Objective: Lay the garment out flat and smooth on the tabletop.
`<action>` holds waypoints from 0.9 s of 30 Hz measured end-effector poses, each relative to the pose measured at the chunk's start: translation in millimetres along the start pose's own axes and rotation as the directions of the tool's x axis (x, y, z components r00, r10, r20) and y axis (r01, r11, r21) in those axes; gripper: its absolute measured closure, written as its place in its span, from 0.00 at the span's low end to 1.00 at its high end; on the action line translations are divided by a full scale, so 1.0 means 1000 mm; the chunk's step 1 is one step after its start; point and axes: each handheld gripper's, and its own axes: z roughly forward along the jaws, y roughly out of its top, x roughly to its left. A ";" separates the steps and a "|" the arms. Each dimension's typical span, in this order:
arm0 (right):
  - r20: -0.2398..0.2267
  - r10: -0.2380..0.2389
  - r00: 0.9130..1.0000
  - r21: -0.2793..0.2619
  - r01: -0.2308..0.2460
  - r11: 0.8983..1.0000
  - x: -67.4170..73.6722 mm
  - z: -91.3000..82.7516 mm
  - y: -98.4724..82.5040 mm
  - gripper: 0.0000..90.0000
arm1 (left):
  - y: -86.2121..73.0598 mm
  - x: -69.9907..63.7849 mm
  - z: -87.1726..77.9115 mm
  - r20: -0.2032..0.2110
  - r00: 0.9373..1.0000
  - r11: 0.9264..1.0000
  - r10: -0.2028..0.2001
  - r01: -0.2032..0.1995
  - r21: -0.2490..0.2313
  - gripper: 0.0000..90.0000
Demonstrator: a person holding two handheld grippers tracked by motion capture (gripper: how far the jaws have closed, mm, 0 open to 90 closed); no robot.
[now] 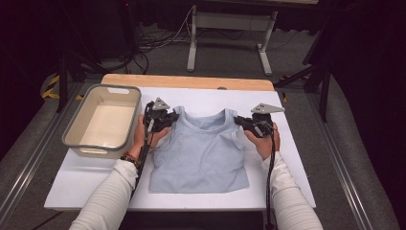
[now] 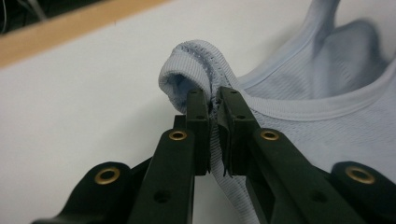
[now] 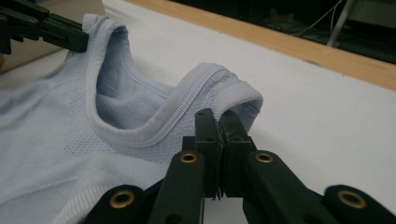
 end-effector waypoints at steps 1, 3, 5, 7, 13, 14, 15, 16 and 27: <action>0.000 0.000 1.000 0.000 0.000 1.000 0.000 0.000 0.000 0.97 | 0.003 -0.001 -0.006 0.000 1.000 1.000 0.012 -0.012 -0.015 0.93; -0.004 -0.007 1.000 -0.041 0.007 0.999 0.004 -0.010 0.009 0.97 | 0.012 -0.005 -0.022 0.011 1.000 0.997 0.027 -0.026 -0.066 0.93; -0.009 -0.012 1.000 -0.071 0.011 0.997 0.007 -0.017 0.016 0.97 | 0.015 -0.006 -0.027 0.011 0.999 0.996 0.034 -0.033 -0.082 0.93; -0.013 -0.019 1.000 -0.104 0.018 0.994 0.010 -0.023 0.023 0.97 | 0.021 -0.009 -0.036 0.022 0.999 0.993 0.042 -0.039 -0.107 0.93; -0.029 -0.036 0.999 -0.167 0.031 0.985 0.018 -0.040 0.036 0.98 | 0.036 -0.018 -0.066 0.016 0.995 0.980 0.098 -0.094 -0.177 0.93; -0.031 -0.047 0.998 -0.196 0.040 0.980 0.022 -0.049 0.042 0.98 | 0.039 -0.021 -0.077 0.016 0.994 0.973 0.109 -0.103 -0.208 0.93; -0.034 -0.051 0.998 -0.206 0.042 0.978 0.024 -0.052 0.044 0.98 | 0.041 -0.023 -0.083 0.018 0.993 0.969 0.118 -0.112 -0.221 0.93; -0.034 -0.051 0.998 -0.206 0.042 0.978 0.024 -0.052 0.044 0.98 | 0.041 -0.023 -0.083 0.018 0.993 0.969 0.118 -0.112 -0.221 0.93; -0.129 -0.082 0.988 -0.361 0.030 0.932 0.053 -0.107 0.064 0.98 | 0.057 -0.053 -0.143 0.008 0.976 0.924 0.216 -0.202 -0.326 0.94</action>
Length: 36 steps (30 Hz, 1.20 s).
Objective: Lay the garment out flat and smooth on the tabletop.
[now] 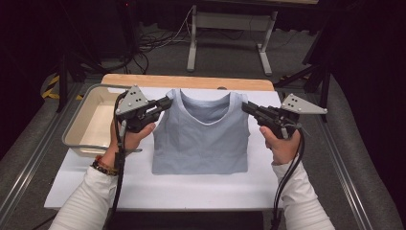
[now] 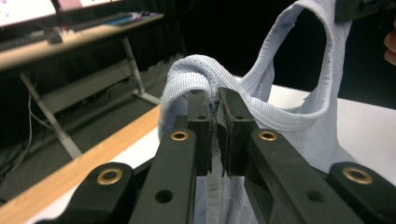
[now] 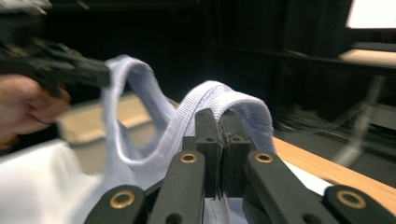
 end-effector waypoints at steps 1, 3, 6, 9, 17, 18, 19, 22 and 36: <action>0.000 -0.013 1.000 -0.007 0.013 1.000 0.003 -0.002 0.003 0.98 | 0.004 -0.004 -0.004 -0.004 1.000 1.000 0.013 -0.013 -0.005 0.94; 0.002 -0.047 0.999 -0.018 0.047 0.999 0.014 -0.009 0.011 0.98 | 0.007 -0.007 -0.008 -0.006 1.000 1.000 0.023 -0.023 -0.013 0.94; 0.015 -0.075 0.997 -0.021 0.075 0.997 0.019 -0.013 0.015 0.98 | 0.012 -0.013 -0.014 -0.007 0.999 0.999 0.035 -0.035 -0.023 0.94; 0.016 -0.073 0.997 -0.028 0.074 0.997 0.021 -0.017 0.017 0.98 | 0.013 -0.014 -0.016 0.001 0.999 0.999 0.032 -0.032 -0.028 0.94; -0.023 -0.023 0.999 -0.050 0.021 0.999 0.024 -0.021 0.016 0.98 | 0.017 -0.019 -0.024 0.015 1.000 0.999 0.023 -0.023 -0.038 0.94; -0.024 -0.028 0.999 -0.044 0.027 0.999 0.028 -0.022 0.016 0.98 | 0.019 -0.022 -0.027 0.032 0.999 0.999 0.021 -0.020 -0.032 0.94; -0.023 -0.032 0.999 -0.042 0.031 0.999 0.029 -0.022 0.017 0.98 | 0.019 -0.024 -0.028 0.029 0.999 0.999 0.023 -0.022 -0.032 0.94; -0.020 -0.042 0.999 -0.039 0.041 0.998 0.032 -0.023 0.017 0.98 | 0.020 -0.026 -0.029 0.029 0.999 0.999 0.025 -0.024 -0.031 0.94; 0.070 -0.040 0.997 0.059 0.036 0.998 0.009 0.012 0.003 0.97 | 0.000 0.006 0.015 -0.054 0.997 0.995 -0.056 0.060 0.084 0.94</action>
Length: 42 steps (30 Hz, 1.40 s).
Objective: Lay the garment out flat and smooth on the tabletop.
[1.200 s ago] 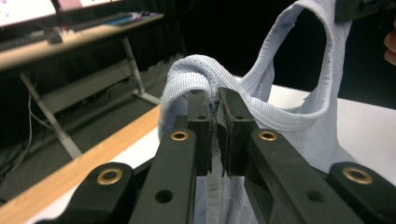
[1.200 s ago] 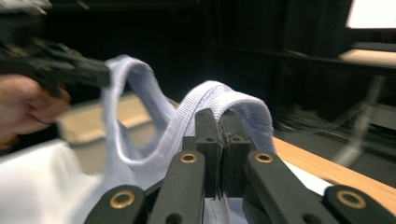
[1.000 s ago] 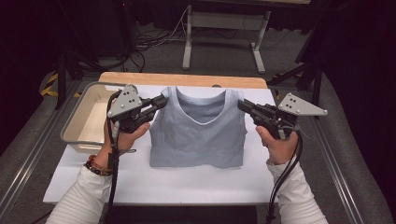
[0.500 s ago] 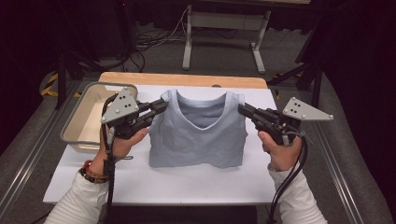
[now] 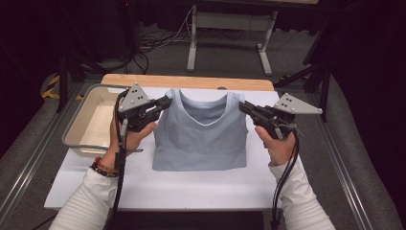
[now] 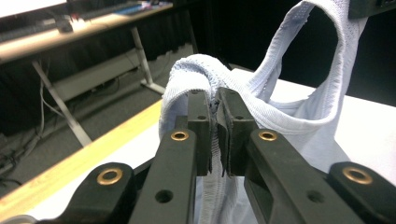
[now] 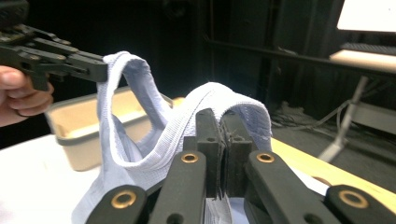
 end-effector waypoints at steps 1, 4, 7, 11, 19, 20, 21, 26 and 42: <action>0.012 -0.003 1.000 0.015 0.003 1.000 -0.003 0.005 -0.002 0.97 | -0.002 0.003 0.008 -0.013 1.000 1.000 -0.004 0.004 0.020 0.94; 0.027 0.006 1.000 0.051 -0.007 0.999 -0.013 0.021 -0.008 0.97 | -0.006 0.011 0.024 -0.029 0.999 0.998 -0.028 0.030 0.051 0.94; 0.050 0.030 0.998 0.078 -0.034 0.996 -0.023 0.040 -0.016 0.97 | -0.013 0.019 0.043 -0.049 0.998 0.996 -0.049 0.052 0.074 0.93; 0.069 0.027 0.997 0.101 -0.034 0.994 -0.029 0.051 -0.020 0.97 | -0.017 0.023 0.055 -0.060 0.997 0.994 -0.056 0.061 0.089 0.93; 0.098 0.056 0.994 0.128 -0.069 0.989 -0.048 0.073 -0.033 0.97 | -0.028 0.032 0.080 -0.131 0.990 0.986 -0.051 0.070 0.148 0.92; 0.101 0.062 0.993 0.132 -0.075 0.988 -0.050 0.075 -0.034 0.97 | -0.030 0.033 0.083 -0.139 0.989 0.984 -0.058 0.080 0.159 0.91; 0.104 0.066 0.992 0.137 -0.080 0.987 -0.052 0.078 -0.036 0.96 | -0.031 0.035 0.085 -0.147 0.988 0.983 -0.055 0.080 0.166 0.89; 0.125 0.059 0.990 0.168 -0.079 0.983 -0.059 0.087 -0.043 0.96 | -0.038 0.039 0.094 -0.178 0.983 0.976 -0.054 0.089 0.198 0.86; 0.193 0.060 0.979 0.254 -0.109 0.961 -0.066 0.078 -0.069 0.53 | -0.067 0.018 0.097 -0.132 0.991 0.962 0.017 0.020 0.271 0.71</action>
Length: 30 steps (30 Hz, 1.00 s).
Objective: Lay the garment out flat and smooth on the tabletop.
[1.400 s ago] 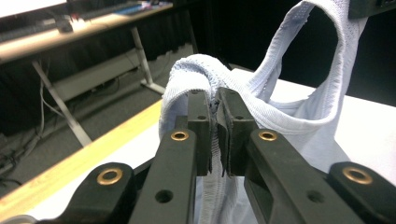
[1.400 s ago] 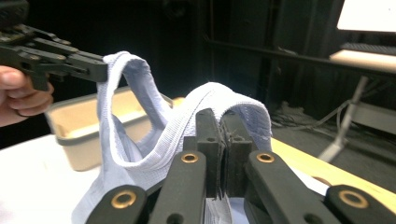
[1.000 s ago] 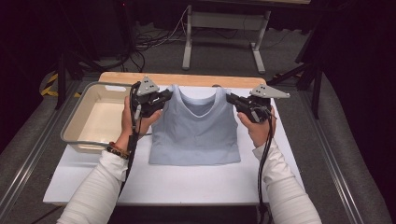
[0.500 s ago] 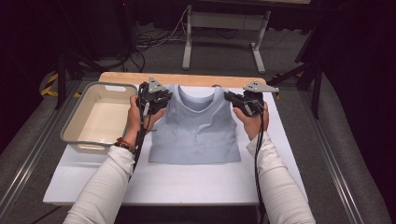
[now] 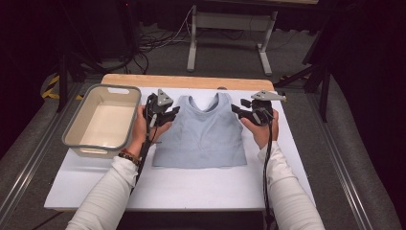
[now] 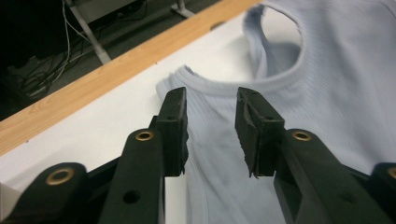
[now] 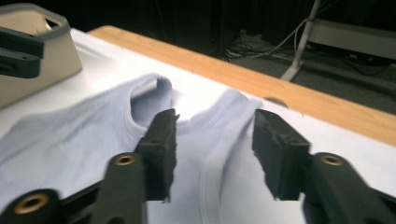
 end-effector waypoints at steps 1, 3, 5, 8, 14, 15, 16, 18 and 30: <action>-0.004 -0.007 1.000 0.008 0.007 1.000 0.001 -0.003 -0.005 0.52 | -0.004 -0.003 -0.001 0.010 1.000 1.000 0.009 -0.009 -0.001 0.69; -0.013 -0.032 0.999 0.042 0.032 0.999 0.005 -0.011 -0.021 0.49 | -0.015 -0.011 -0.007 0.029 0.999 1.000 0.025 -0.025 -0.004 0.63; -0.017 -0.033 0.999 0.055 0.034 0.998 0.006 -0.012 -0.025 0.49 | -0.020 -0.015 -0.009 0.049 0.998 0.999 0.036 -0.036 -0.006 0.62; -0.034 -0.051 0.998 0.110 0.055 0.992 0.012 -0.021 -0.049 0.48 | -0.033 -0.024 -0.015 0.064 0.996 0.998 0.064 -0.064 0.002 0.53; -0.074 -0.028 0.997 0.140 0.038 0.989 0.019 -0.033 -0.077 0.50 | -0.062 -0.040 -0.027 0.102 0.990 0.994 0.102 -0.106 0.034 0.47; -0.075 -0.029 0.997 0.148 0.040 0.988 0.020 -0.036 -0.082 0.50 | -0.067 -0.042 -0.030 0.110 0.988 0.993 0.107 -0.113 0.045 0.45; -0.085 -0.022 0.996 0.162 0.036 0.986 0.023 -0.038 -0.089 0.50 | -0.067 -0.042 -0.030 0.110 0.988 0.993 0.107 -0.113 0.045 0.42; -0.093 -0.026 0.995 0.178 0.042 0.983 0.026 -0.040 -0.094 0.50 | -0.076 -0.045 -0.037 0.133 0.984 0.991 0.121 -0.127 0.041 0.41; -0.130 0.001 0.992 0.261 0.033 0.965 0.031 -0.047 -0.119 0.51 | -0.115 -0.039 -0.048 0.181 0.981 0.988 0.071 -0.094 0.121 0.38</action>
